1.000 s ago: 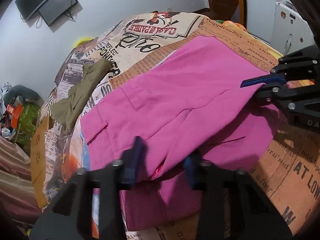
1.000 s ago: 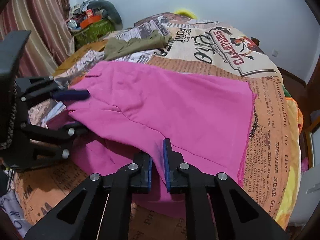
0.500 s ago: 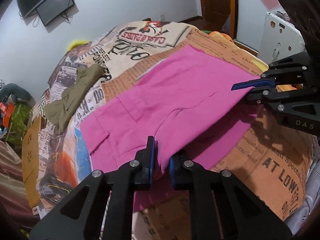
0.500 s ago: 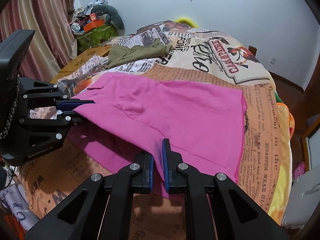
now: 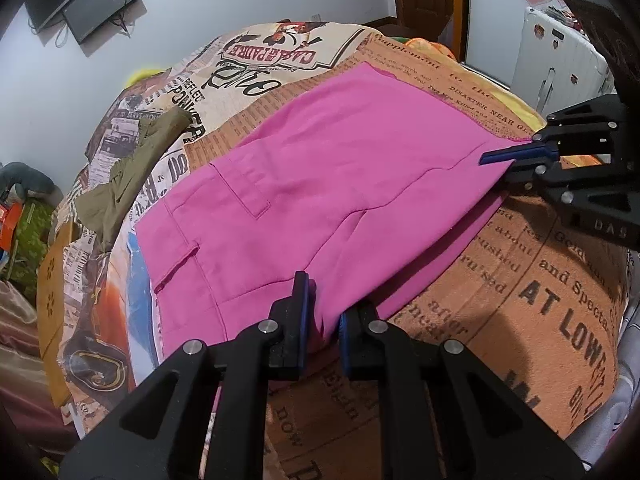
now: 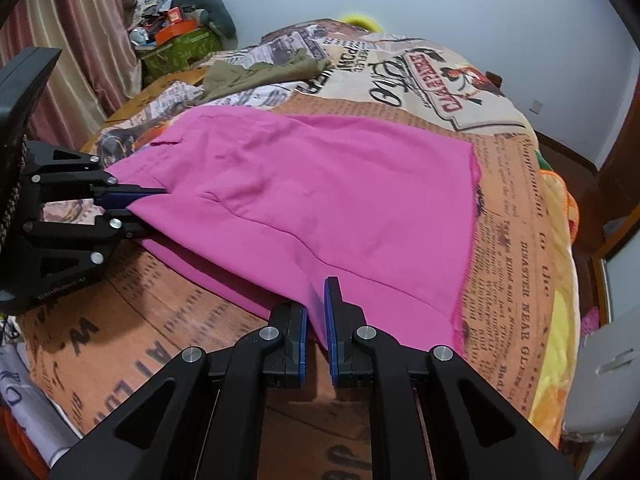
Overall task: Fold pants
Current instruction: 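Smooth the folded trousers flat with both grippers pressing the fold edge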
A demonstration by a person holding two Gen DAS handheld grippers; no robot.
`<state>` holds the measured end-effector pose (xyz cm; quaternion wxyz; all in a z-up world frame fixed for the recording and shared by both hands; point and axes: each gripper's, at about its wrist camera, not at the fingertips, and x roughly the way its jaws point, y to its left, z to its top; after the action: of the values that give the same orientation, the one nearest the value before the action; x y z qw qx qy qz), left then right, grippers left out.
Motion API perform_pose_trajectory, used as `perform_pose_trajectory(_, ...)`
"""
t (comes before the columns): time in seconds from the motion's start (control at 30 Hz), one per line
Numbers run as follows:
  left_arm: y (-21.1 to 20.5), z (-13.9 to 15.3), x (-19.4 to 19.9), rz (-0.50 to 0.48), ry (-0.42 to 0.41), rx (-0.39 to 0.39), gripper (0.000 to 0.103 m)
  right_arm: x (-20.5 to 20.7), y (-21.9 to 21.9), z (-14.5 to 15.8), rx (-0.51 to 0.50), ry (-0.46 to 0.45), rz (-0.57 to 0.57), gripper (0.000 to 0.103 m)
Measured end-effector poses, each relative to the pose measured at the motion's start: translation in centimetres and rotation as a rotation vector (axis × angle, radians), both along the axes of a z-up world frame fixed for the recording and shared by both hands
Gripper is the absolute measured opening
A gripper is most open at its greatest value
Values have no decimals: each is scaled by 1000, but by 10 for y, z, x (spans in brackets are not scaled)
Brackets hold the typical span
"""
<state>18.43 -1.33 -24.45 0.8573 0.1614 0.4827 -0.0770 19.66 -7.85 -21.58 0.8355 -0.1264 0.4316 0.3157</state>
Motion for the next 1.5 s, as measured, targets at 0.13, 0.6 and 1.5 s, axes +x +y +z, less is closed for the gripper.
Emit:
perform_pose_trajectory(0.13, 1, -1, 1, 3, 4, -8, 15, 1, -17, -3, -23, 6, -36, 7)
perform_pose_trajectory(0.6, 1, 0, -2, 7, 7, -7, 18, 21, -86, -20, -108, 86, -225, 8)
perform_pose_trajectory(1.5, 66, 6, 0, 214, 71, -140, 46, 11, -16, -17, 75, 180, -125, 35)
